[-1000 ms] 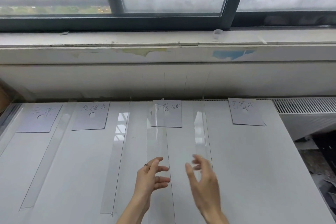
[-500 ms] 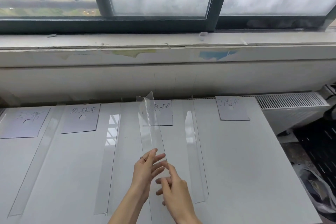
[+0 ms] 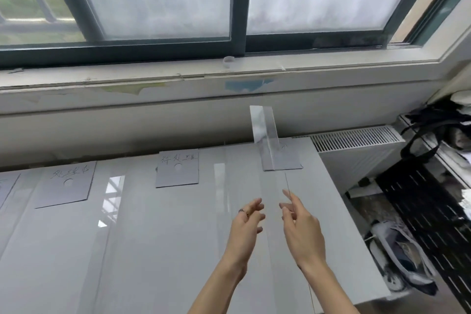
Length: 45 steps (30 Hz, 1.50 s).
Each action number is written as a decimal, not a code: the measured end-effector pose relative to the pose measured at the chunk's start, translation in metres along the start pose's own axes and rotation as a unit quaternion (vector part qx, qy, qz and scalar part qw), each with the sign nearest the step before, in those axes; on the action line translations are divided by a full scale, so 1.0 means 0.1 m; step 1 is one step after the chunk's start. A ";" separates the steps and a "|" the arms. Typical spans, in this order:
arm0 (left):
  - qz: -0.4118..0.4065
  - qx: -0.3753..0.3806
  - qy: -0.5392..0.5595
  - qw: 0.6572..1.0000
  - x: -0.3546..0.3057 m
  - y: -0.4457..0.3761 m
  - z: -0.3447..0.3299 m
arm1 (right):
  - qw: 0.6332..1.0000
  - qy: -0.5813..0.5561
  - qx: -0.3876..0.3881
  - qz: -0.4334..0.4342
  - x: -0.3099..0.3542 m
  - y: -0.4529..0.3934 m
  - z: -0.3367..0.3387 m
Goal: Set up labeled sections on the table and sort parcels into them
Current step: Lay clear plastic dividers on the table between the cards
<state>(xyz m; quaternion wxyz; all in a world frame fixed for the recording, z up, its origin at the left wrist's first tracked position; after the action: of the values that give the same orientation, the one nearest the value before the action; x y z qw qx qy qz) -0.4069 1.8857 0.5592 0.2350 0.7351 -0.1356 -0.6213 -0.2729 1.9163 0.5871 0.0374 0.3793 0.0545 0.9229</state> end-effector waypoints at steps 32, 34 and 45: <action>-0.037 0.062 -0.549 0.833 1.24 -0.69 -2.35 | 0.981 0.184 0.053 -0.013 -2.10 -1.22 0.52; -0.038 0.061 -0.548 0.834 1.26 -0.69 -2.35 | 0.982 0.179 0.064 -0.016 -2.10 -1.22 0.52; -0.030 0.013 -0.534 0.845 1.08 -0.74 -2.29 | 0.989 0.134 0.051 -0.027 -2.13 -1.27 0.64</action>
<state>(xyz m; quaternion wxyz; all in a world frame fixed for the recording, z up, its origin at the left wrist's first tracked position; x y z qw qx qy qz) -0.1697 1.9362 0.4562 0.0978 0.2961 -0.2260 -0.9229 -0.0735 2.0234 0.4676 0.0358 0.2523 0.1159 0.9600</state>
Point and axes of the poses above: each hand's wrist, its own y-axis away from the middle knuckle, its own z-axis out of the back of the hand, x = y × z, the point moved 5 cm from there along -y, towards the middle knuckle, and after that the axes turned 3 degrees about z, right-handed, at the moved point
